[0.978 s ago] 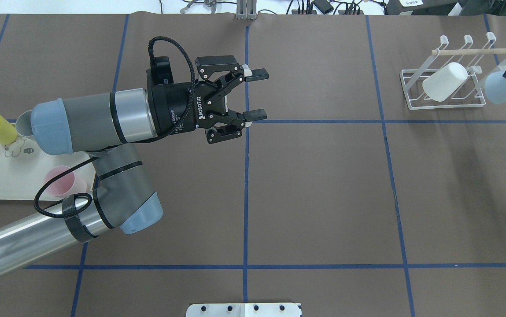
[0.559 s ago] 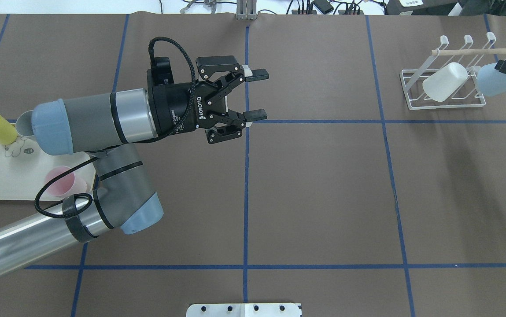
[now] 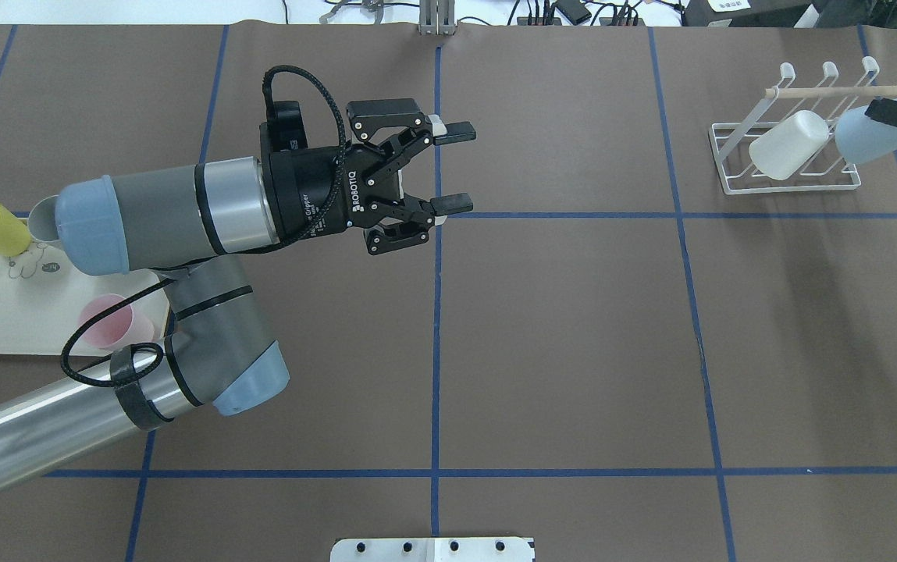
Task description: Transfer IKEA cup to right arm and place on rack
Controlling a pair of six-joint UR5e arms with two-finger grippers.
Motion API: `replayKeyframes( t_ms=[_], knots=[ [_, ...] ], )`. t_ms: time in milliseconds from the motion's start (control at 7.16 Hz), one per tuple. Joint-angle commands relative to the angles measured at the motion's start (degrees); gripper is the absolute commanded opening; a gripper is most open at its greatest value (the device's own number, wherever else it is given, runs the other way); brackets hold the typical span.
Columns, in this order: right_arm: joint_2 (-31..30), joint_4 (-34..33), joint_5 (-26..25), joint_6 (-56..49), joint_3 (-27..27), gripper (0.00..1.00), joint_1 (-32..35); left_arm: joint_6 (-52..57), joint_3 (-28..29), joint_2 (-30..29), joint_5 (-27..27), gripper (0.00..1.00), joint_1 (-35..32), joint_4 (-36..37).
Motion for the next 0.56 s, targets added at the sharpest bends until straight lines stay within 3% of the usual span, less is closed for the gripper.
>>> replayKeyframes(
  t_ms=[0, 419],
  knots=[
    [0.8, -0.1, 0.0, 0.0, -0.7, 0.0, 0.0, 0.0, 0.1, 0.0, 0.0, 0.79, 0.0, 0.0],
    [1.5, -0.1, 0.1, -0.4, -2.7, 0.0, 0.0, 0.0, 0.4, 0.1, 0.0, 0.79, 0.0, 0.0]
  ],
)
